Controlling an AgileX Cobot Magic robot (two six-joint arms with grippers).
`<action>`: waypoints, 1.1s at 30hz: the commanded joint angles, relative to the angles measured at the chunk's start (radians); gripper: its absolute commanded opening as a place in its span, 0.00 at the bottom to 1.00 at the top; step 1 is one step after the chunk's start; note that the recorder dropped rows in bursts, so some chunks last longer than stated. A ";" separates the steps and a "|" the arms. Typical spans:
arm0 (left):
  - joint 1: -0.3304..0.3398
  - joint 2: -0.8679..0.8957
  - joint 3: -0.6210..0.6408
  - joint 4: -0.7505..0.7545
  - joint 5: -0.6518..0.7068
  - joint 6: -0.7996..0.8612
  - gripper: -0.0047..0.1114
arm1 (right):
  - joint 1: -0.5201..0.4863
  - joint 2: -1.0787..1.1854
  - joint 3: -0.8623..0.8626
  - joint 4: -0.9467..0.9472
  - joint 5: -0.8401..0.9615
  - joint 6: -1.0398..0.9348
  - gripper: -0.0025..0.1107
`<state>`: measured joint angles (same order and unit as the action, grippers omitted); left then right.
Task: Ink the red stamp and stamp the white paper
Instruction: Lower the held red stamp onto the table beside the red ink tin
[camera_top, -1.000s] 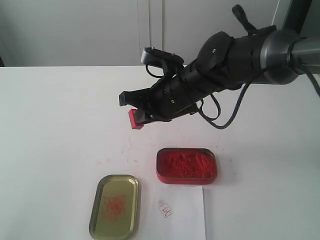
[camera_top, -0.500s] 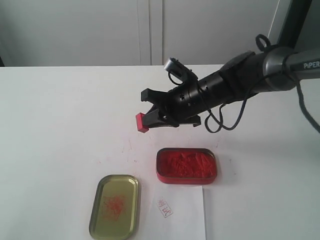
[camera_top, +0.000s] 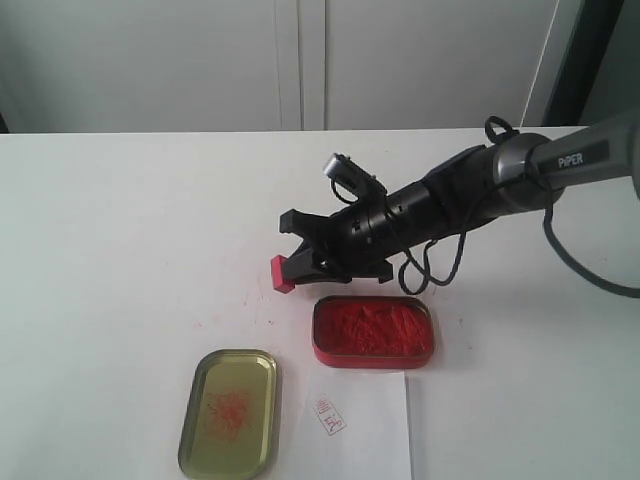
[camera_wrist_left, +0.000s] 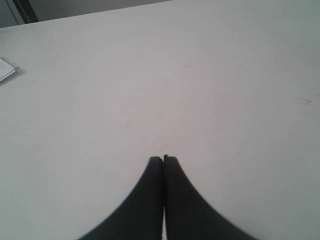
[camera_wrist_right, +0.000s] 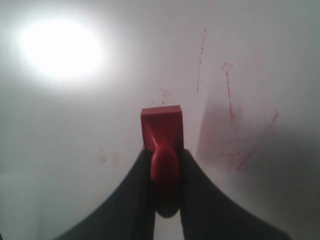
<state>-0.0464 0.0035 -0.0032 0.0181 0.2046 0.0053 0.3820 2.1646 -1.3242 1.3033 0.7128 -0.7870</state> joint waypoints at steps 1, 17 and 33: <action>0.004 -0.003 0.003 -0.001 -0.002 0.003 0.04 | -0.005 0.013 -0.006 0.007 -0.008 0.007 0.02; 0.004 -0.003 0.003 -0.001 -0.002 0.003 0.04 | -0.005 0.013 -0.006 0.005 -0.027 0.032 0.27; 0.004 -0.003 0.003 -0.001 -0.002 0.003 0.04 | -0.005 0.010 -0.006 0.003 -0.070 0.070 0.41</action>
<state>-0.0464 0.0035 -0.0032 0.0181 0.2046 0.0053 0.3820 2.1811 -1.3247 1.3033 0.6550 -0.7215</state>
